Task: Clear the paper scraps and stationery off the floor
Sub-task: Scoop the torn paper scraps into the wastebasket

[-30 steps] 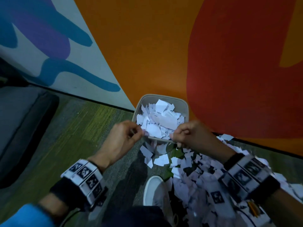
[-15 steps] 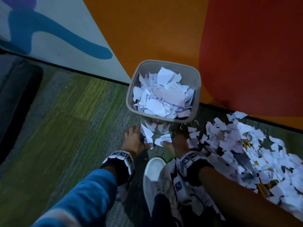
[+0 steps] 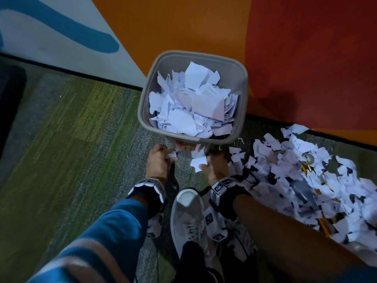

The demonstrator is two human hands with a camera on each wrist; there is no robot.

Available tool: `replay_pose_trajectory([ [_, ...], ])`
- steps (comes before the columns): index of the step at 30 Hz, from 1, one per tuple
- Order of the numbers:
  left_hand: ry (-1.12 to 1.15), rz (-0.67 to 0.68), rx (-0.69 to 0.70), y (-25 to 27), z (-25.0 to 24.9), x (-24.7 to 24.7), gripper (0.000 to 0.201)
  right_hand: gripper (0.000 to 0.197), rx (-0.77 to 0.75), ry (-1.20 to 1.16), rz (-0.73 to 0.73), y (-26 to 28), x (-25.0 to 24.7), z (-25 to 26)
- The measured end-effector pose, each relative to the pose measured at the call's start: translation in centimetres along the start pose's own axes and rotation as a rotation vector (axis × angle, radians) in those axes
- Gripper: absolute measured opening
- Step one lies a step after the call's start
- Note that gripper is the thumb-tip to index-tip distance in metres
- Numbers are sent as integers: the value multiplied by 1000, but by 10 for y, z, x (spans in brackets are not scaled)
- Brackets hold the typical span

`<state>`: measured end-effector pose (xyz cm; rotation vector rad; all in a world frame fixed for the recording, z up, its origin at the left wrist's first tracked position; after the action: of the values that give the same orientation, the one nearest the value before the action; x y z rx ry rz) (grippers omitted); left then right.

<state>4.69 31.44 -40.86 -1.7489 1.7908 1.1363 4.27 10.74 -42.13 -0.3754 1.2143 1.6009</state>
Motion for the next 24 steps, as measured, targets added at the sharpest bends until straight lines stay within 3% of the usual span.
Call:
replay_pose_trajectory([
  [5,-25,24,-36,5,-8,-5,16,25,-49,-205,94,11,-27,-5],
  [9,78,14,80,31,-22,-2,34,52,-143,-181,-61,24,-80,-30],
  [11,144,114,147,45,-36,13,41,50,-115,-139,-82,23,-99,-53],
  [14,101,332,186,55,-65,37,25,33,-126,-24,21,16,-105,-75],
  [16,5,402,245,56,-87,46,20,25,-151,90,106,13,-102,-74],
  [18,-105,433,264,51,-98,56,36,34,-190,155,140,11,-96,-67],
  [21,-272,455,284,44,-104,74,82,62,-258,293,184,13,-77,-63],
  [24,-513,467,366,48,-116,88,106,53,-325,284,189,21,-62,-67],
])
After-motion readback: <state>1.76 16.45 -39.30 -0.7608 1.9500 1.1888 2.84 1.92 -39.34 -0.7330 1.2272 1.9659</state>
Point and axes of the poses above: each hand's wrist, its own y-axis away from the middle knuckle, its own x-axis out of the palm, z = x × y, the point moved 4 cm from there along -y, towards the middle knuckle, and after that the axes turned 3 degrees about z, right-handed, at the moved point
